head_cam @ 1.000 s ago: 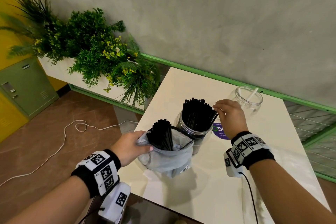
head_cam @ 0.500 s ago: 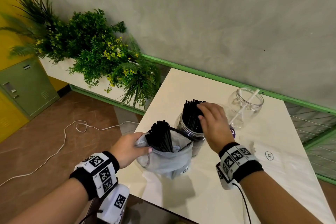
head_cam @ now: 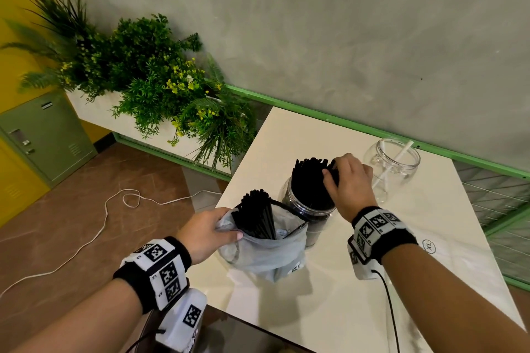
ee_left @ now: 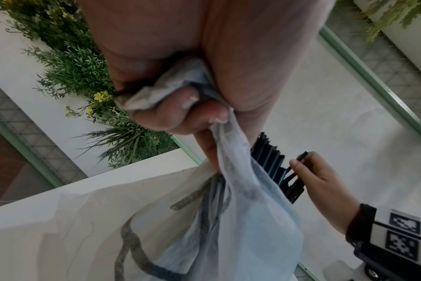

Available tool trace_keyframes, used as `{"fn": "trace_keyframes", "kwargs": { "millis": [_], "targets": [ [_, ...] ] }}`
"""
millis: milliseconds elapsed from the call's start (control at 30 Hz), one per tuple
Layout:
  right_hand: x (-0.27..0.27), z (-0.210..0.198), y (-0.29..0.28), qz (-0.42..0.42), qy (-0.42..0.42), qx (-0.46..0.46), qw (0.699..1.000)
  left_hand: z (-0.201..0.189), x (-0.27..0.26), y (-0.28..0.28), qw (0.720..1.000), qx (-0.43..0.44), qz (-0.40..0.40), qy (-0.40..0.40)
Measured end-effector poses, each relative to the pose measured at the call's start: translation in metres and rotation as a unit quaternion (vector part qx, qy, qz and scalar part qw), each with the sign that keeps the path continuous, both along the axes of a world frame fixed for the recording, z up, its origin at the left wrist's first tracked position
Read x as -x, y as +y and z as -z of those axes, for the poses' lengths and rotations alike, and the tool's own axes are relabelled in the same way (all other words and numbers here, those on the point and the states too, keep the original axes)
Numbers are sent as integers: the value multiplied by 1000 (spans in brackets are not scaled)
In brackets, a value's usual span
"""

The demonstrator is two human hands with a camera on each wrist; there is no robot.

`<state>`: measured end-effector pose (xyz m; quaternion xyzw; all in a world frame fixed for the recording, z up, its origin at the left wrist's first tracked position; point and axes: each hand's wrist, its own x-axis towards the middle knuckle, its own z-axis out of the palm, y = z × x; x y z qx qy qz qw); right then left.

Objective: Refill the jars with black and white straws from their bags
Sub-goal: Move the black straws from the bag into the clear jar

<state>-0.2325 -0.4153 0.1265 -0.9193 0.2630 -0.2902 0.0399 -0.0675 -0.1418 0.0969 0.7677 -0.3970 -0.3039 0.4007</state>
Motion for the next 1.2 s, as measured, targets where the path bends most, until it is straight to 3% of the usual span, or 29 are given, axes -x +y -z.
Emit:
{"fn": "trace_keyframes", "kwargs": {
  "millis": [133,367,567,800,1000,1133,1200],
  "targets": [
    [5,12,-7,30,-20,-35,999,0,-1,-2,1000,-4,-1,-1],
    [9,8,-8,-59,11,-114,992,-3,-1,-2,1000,-3,-1,-5],
    [15,20,-4,-85,120,-38,988,-7,-1,-1,1000,-1,2,-10],
    [-5,9,-15,-36,-4,-142,989,-8,0,-1,1000,-3,2,-9],
    [-29,2,-10,-41,163,-107,980,-6,-3,0,1000,-10,2,-8],
    [-47,-2,1,14,209,-100,973,-4,-5,0,1000,-13,0,-1],
    [-52,4,5,31,187,-72,979,-3,-6,0,1000,-14,0,1]
  ]
}}
